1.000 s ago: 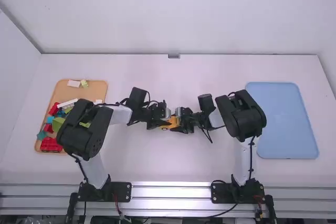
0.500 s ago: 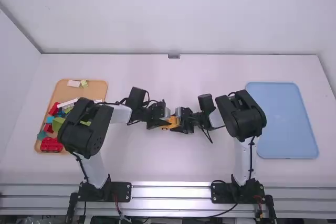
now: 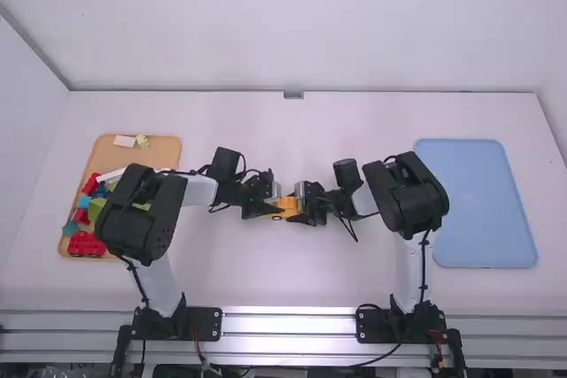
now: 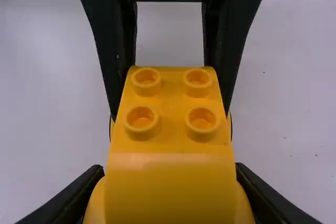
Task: Assemble lego blocks to make yellow taxi
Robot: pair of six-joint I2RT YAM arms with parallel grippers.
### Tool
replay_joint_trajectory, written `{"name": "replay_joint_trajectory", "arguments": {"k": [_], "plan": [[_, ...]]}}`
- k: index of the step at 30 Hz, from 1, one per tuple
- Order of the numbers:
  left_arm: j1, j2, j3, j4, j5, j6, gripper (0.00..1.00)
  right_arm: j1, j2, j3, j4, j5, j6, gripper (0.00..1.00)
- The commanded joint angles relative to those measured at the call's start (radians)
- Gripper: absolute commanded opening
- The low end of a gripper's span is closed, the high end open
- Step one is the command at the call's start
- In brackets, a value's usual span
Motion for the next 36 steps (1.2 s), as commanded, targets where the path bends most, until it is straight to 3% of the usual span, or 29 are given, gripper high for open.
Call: {"name": "replay_joint_trajectory", "arguments": {"k": [1, 5, 7, 9, 13, 18, 25, 29, 30, 31, 32, 33, 36], "plan": [[0.020, -0.040, 0.000, -0.008, 0.064, 0.037, 0.37, 0.003, 0.011, 0.000, -0.007, -0.005, 0.009, 0.51], [0.063, -0.077, 0.000, -0.035, 0.093, 0.037, 0.37, 0.003, 0.011, 0.000, -0.007, -0.005, 0.009, 0.52], [0.114, -0.112, -0.001, -0.050, 0.119, 0.037, 0.44, 0.003, 0.011, 0.000, -0.007, -0.005, 0.009, 0.52], [0.149, -0.137, -0.001, -0.064, 0.139, 0.037, 0.99, 0.001, 0.011, 0.000, -0.007, -0.006, 0.009, 0.54], [0.253, -0.192, -0.001, -0.065, 0.166, -0.023, 0.99, -0.025, -0.005, 0.000, -0.031, -0.005, 0.029, 0.56], [0.380, -0.234, -0.001, -0.019, 0.163, -0.222, 0.99, -0.131, -0.146, 0.000, -0.196, 0.024, 0.084, 0.56], [0.426, -0.233, -0.002, 0.002, 0.162, -0.282, 0.99, -0.315, -0.416, 0.000, -0.482, 0.441, 0.084, 0.55], [0.415, -0.233, -0.002, 0.010, 0.120, -0.283, 0.99, -0.494, -0.568, -0.001, -0.587, 0.697, 0.085, 0.49], [0.415, -0.233, -0.002, 0.010, 0.114, -0.282, 0.99, -0.517, -0.578, -0.001, -0.593, 0.709, 0.085, 0.48], [0.416, -0.233, -0.002, 0.010, 0.091, -0.285, 0.99, -0.588, -0.601, -0.001, -0.602, 0.725, 0.085, 0.45], [0.416, -0.233, -0.002, 0.010, 0.089, -0.286, 0.99, -0.595, -0.603, -0.001, -0.602, 0.725, 0.085, 0.45], [0.418, -0.233, -0.002, 0.010, 0.068, -0.286, 0.99, -0.669, -0.611, -0.001, -0.594, 0.722, 0.090, 0.44], [0.417, -0.233, -0.002, 0.010, 0.037, -0.286, 0.99, -0.795, -0.604, -0.002, -0.541, 0.697, 0.144, 0.45]]}}
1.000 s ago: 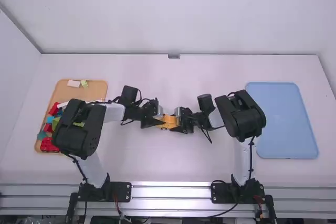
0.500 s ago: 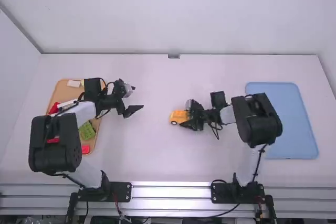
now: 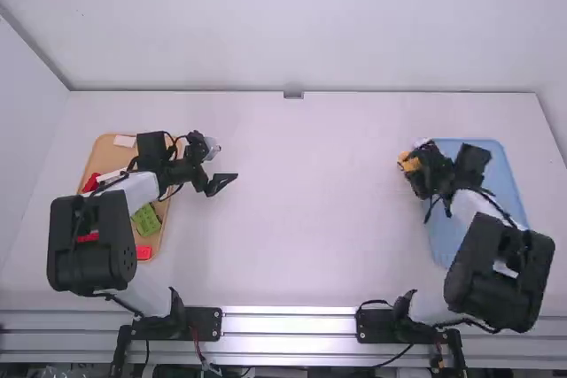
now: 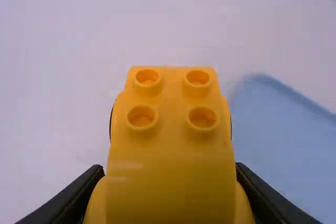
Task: Assemble lego blocks to make yellow taxi
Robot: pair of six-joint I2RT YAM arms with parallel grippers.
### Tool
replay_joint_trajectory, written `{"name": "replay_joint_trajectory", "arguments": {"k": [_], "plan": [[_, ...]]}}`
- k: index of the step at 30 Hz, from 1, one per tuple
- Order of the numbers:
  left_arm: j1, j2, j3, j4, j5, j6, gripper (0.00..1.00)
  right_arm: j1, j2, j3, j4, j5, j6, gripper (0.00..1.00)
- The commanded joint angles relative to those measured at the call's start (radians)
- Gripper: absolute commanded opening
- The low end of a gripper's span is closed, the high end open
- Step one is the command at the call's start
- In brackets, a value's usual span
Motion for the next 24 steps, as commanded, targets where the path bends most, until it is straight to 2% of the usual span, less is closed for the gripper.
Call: {"name": "replay_joint_trajectory", "arguments": {"k": [1, 4, 8, 12, 16, 20, 23, 24], "plan": [[-0.005, -0.019, -0.002, 0.000, -0.033, -0.006, 0.99, -0.103, -0.006, 0.002, 0.036, 0.020, 0.074, 0.45], [-0.005, -0.019, -0.002, 0.000, -0.034, -0.007, 0.99, -0.211, 0.032, 0.002, 0.124, -0.021, 0.171, 0.50], [-0.005, -0.019, -0.002, 0.000, -0.035, -0.007, 0.99, -0.279, 0.103, 0.002, 0.203, -0.014, 0.254, 0.51], [-0.005, -0.019, -0.002, -0.001, -0.022, -0.011, 0.99, -0.313, 0.199, 0.004, 0.272, -0.015, 0.322, 0.54], [-0.005, -0.019, -0.002, 0.046, -0.056, -0.163, 0.99, -0.315, 0.263, 0.006, 0.323, 0.009, 0.373, 0.58], [-0.005, -0.022, -0.002, 0.104, -0.201, -0.360, 0.99, -0.313, 0.257, 0.030, 0.268, 0.096, 0.408, 0.83], [-0.009, -0.051, -0.002, 0.086, -0.299, -0.445, 0.99, -0.285, 0.211, 0.071, 0.124, 0.167, 0.404, 1.00], [-0.014, -0.062, -0.002, 0.078, -0.320, -0.458, 0.99, -0.277, 0.197, 0.081, 0.087, 0.185, 0.405, 0.99]]}}
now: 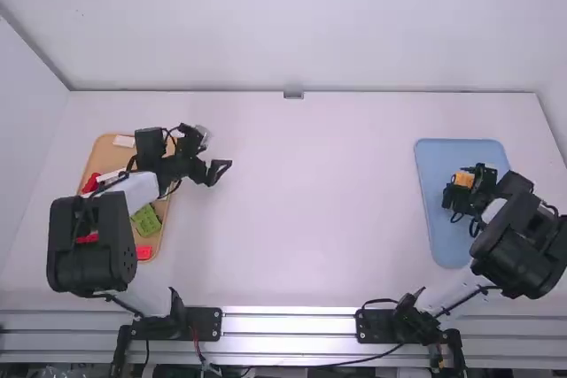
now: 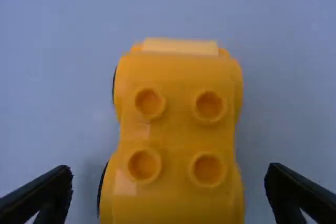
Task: Assemble lego blocks to make yellow taxi
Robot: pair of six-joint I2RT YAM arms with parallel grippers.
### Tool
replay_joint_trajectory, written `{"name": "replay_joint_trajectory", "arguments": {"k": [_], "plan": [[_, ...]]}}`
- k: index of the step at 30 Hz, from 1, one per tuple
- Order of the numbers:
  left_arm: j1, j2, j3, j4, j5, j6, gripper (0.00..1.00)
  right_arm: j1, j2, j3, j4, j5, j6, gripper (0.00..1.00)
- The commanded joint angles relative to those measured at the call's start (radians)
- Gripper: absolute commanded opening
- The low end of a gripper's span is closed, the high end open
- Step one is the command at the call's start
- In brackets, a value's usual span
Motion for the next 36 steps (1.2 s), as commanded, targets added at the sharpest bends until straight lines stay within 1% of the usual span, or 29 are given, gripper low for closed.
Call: {"name": "replay_joint_trajectory", "arguments": {"k": [1, 3, 7, 9, 10, 12, 14, 17, 19, 21, 22, 24, 25, 26, 27, 28, 29, 30, 36], "plan": [[-0.019, -0.068, -0.002, -0.017, -0.127, -0.138, 0.99, 0.037, -0.081, 0.063, -0.090, 0.101, 0.021, 0.98], [-0.034, -0.109, -0.002, -0.035, -0.216, -0.174, 0.99, 0.068, -0.122, 0.108, -0.203, 0.156, 0.021, 0.98], [-0.070, -0.196, -0.002, -0.089, -0.360, -0.194, 0.99, 0.135, -0.196, 0.168, -0.372, 0.209, 0.021, 0.99], [-0.121, -0.272, -0.003, -0.127, -0.471, -0.194, 0.99, 0.197, -0.253, 0.203, -0.476, 0.243, 0.022, 0.99], [-0.121, -0.272, -0.003, -0.127, -0.471, -0.194, 0.99, 0.197, -0.253, 0.203, -0.476, 0.243, 0.022, 0.99], [-0.182, -0.361, -0.023, -0.137, -0.557, -0.189, 0.99, 0.267, -0.309, 0.229, -0.562, 0.261, 0.027, 0.98], [-0.215, -0.413, -0.042, -0.135, -0.585, -0.183, 0.99, 0.311, -0.341, 0.231, -0.586, 0.267, 0.045, 0.99], [-0.303, -0.535, -0.108, -0.089, -0.629, -0.183, 0.99, 0.435, -0.411, 0.230, -0.618, 0.259, 0.051, 0.99], [-0.333, -0.584, -0.142, -0.058, -0.629, -0.183, 0.99, 0.488, -0.432, 0.229, -0.618, 0.260, 0.051, 0.99], [-0.372, -0.668, -0.206, 0.003, -0.629, -0.188, 0.99, 0.601, -0.462, 0.229, -0.614, 0.260, 0.049, 0.98], [-0.376, -0.678, -0.214, 0.010, -0.629, -0.188, 0.99, 0.617, -0.466, 0.229, -0.613, 0.260, 0.047, 0.98], [-0.391, -0.732, -0.258, 0.043, -0.629, -0.187, 0.99, 0.701, -0.480, 0.229, -0.606, 0.261, 0.039, 0.99], [-0.391, -0.749, -0.272, 0.050, -0.629, -0.187, 0.99, 0.730, -0.484, 0.229, -0.601, 0.261, 0.040, 0.99], [-0.390, -0.779, -0.296, 0.064, -0.630, -0.187, 0.99, 0.778, -0.491, 0.229, -0.590, 0.260, 0.039, 0.99], [-0.389, -0.796, -0.309, 0.071, -0.629, -0.187, 0.99, 0.804, -0.494, 0.229, -0.586, 0.260, 0.039, 0.99], [-0.390, -0.830, -0.333, 0.084, -0.629, -0.187, 0.99, 0.857, -0.504, 0.229, -0.584, 0.264, 0.040, 0.99], [-0.390, -0.842, -0.341, 0.090, -0.629, -0.187, 0.99, 0.877, -0.507, 0.229, -0.584, 0.265, 0.039, 0.98], [-0.390, -0.864, -0.358, 0.099, -0.628, -0.187, 0.99, 0.916, -0.512, 0.229, -0.584, 0.264, 0.039, 0.99], [-0.323, -0.932, -0.425, 0.032, -0.695, -0.254, 0.92, 0.852, -0.575, 0.166, -0.521, 0.288, 0.102, 0.92]]}}
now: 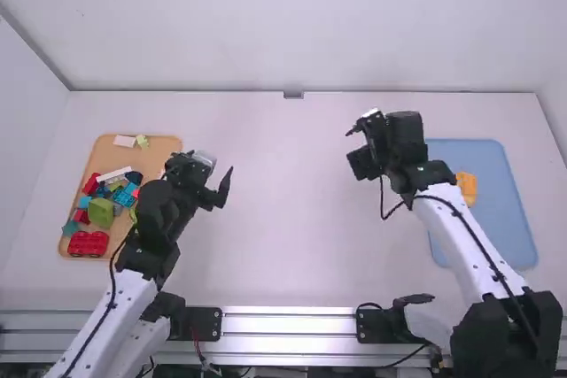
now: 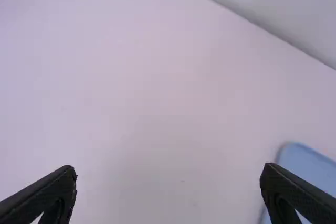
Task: Assemble lego blocks to make yellow taxi
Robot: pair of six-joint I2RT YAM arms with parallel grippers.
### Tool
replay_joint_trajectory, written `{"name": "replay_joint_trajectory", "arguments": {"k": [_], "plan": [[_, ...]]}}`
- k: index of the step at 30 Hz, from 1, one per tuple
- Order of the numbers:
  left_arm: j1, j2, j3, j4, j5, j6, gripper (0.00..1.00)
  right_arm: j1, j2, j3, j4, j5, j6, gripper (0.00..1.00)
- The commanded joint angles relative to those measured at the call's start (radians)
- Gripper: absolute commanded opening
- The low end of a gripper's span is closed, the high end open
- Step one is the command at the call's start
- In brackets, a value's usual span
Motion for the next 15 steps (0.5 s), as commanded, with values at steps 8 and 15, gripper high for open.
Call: {"name": "replay_joint_trajectory", "arguments": {"k": [8, 15], "plan": [[0.154, -0.164, -0.164, -0.148, -0.096, -0.176, 0.78, -0.145, -0.153, -0.141, 0.122, 0.020, 0.153, 0.81], [0.154, -0.315, -0.315, -0.220, -0.096, -0.228, 0.63, -0.194, -0.283, -0.271, 0.251, 0.020, 0.282, 0.68]]}}
